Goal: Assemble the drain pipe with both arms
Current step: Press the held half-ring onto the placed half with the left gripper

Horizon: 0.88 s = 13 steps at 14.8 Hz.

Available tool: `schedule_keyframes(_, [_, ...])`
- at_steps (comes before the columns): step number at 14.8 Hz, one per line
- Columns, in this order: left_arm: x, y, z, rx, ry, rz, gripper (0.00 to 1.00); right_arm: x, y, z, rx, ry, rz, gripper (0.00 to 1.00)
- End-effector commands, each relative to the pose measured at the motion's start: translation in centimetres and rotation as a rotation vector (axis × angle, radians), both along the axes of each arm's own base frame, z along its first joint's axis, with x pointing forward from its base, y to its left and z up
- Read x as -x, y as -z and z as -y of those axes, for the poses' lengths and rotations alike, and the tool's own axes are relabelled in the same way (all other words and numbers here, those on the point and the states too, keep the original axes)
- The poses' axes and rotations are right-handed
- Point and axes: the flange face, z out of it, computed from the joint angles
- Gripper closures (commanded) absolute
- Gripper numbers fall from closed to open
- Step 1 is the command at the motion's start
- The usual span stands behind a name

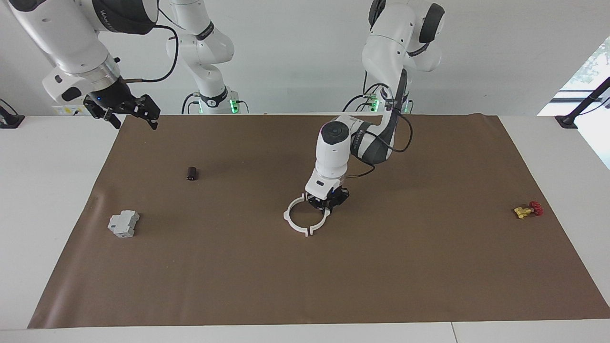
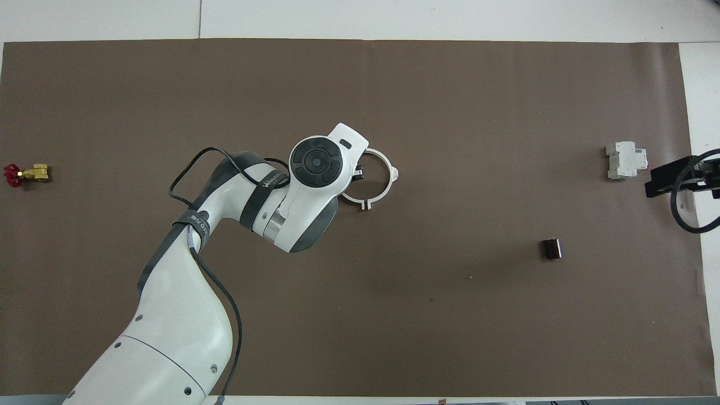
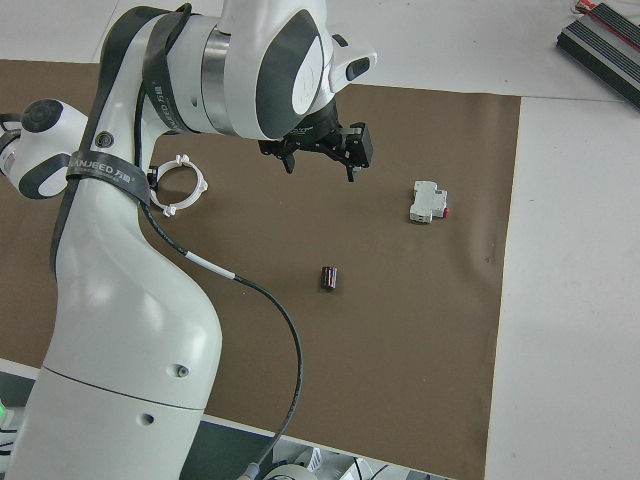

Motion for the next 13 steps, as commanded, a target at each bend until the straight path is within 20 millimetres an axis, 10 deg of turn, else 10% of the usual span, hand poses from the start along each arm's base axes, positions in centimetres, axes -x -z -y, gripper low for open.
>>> schedule_keyframes(1, [-0.3, -0.4, -0.1, 0.026, -0.008, 0.026, 1.0, 0.6, -0.1, 0.3, -0.012, -0.017, -0.006, 0.0])
schedule_keyframes(13, [0.9, 0.6, 0.2, 0.004, 0.005, -0.002, 1.0, 0.6, -0.1, 0.3, -0.012, -0.016, -0.006, 0.0])
